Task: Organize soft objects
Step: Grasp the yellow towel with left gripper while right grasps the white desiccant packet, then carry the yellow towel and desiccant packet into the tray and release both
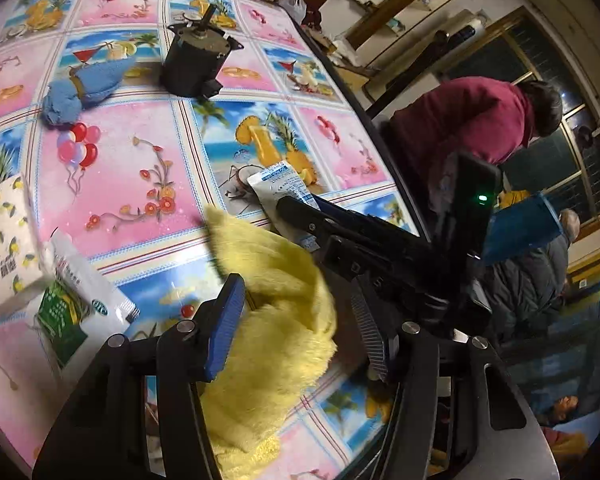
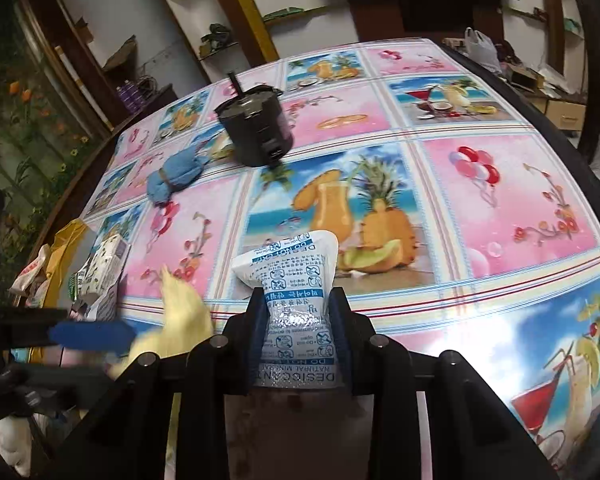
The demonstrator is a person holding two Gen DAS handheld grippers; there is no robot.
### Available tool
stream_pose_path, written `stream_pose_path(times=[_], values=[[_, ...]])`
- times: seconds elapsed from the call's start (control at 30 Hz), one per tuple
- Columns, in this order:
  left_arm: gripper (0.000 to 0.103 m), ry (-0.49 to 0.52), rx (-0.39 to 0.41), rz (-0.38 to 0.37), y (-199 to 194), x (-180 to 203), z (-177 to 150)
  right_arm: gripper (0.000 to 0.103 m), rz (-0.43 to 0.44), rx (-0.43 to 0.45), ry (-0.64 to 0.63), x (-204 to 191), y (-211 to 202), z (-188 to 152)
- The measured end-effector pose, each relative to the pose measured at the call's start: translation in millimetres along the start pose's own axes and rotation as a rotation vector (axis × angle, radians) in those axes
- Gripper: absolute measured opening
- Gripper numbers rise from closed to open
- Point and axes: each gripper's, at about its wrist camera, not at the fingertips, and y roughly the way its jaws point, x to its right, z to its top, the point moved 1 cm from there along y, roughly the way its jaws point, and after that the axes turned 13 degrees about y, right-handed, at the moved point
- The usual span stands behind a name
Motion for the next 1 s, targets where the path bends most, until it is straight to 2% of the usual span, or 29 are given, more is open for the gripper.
stream_pose_path(times=[0.07, 0.17, 0.23, 0.3, 0.33, 0.37, 0.43, 0.57, 0.6, 0.63, 0.67, 0.7, 0.83, 0.97, 1.0], values=[[0.055, 0.009, 0.040, 0.102, -13.9, 5.7, -9.8, 0.032, -0.012, 0.004, 0.027, 6.2, -1.7, 2.7], [0.056, 0.132, 0.057, 0.246, -18.2, 28.0, -23.8, 0.032, -0.014, 0.005, 0.044, 10.6, -4.0, 3.0], [0.056, 0.226, 0.038, 0.263, -10.7, 46.2, -34.8, 0.032, -0.005, 0.002, 0.055, 13.5, -5.1, 3.2], [0.056, 0.302, 0.010, 0.248, 4.7, 61.1, -40.4, 0.032, 0.002, 0.003, 0.066, 16.8, -6.4, 3.6], [0.058, 0.337, -0.005, 0.242, 12.8, 66.3, -43.9, 0.032, 0.003, 0.004, 0.072, 18.1, -6.9, 3.7], [0.065, 0.359, -0.021, 0.246, 22.3, 69.9, -44.7, 0.032, 0.004, 0.007, 0.075, 19.5, -7.5, 4.0], [0.077, 0.410, -0.037, 0.309, 41.4, 74.6, -49.2, 0.032, 0.000, 0.012, 0.074, 19.8, -7.9, 3.9], [0.080, 0.491, -0.087, 0.504, 76.4, 77.2, -54.7, 0.032, -0.010, 0.023, 0.062, 18.3, -7.6, 3.3], [0.080, 0.482, -0.077, 0.522, 79.4, 75.7, -56.0, 0.033, -0.010, 0.024, 0.061, 18.3, -7.4, 3.4], [0.076, 0.452, -0.062, 0.490, 77.4, 73.1, -55.8, 0.034, -0.007, 0.024, 0.062, 18.6, -7.1, 3.5], [0.057, 0.421, -0.069, 0.467, 75.5, 69.0, -56.0, 0.035, 0.000, 0.026, 0.064, 19.2, -7.2, 3.8], [0.050, 0.387, -0.051, 0.448, 69.7, 64.7, -55.5, 0.036, 0.009, 0.027, 0.069, 19.9, -6.9, 4.0], [0.049, 0.250, 0.018, 0.396, 42.5, 47.1, -61.3, 0.038, -0.007, 0.044, 0.034, 15.2, -4.8, 3.0], [0.049, 0.164, 0.104, 0.362, 8.9, 42.5, -82.8, 0.049, -0.059, 0.065, -0.065, 0.0, -0.6, -3.0], [0.049, 0.146, 0.129, 0.352, -1.2, 43.1, -90.2, 0.050, -0.071, 0.067, -0.081, -2.4, 0.4, -3.8]])
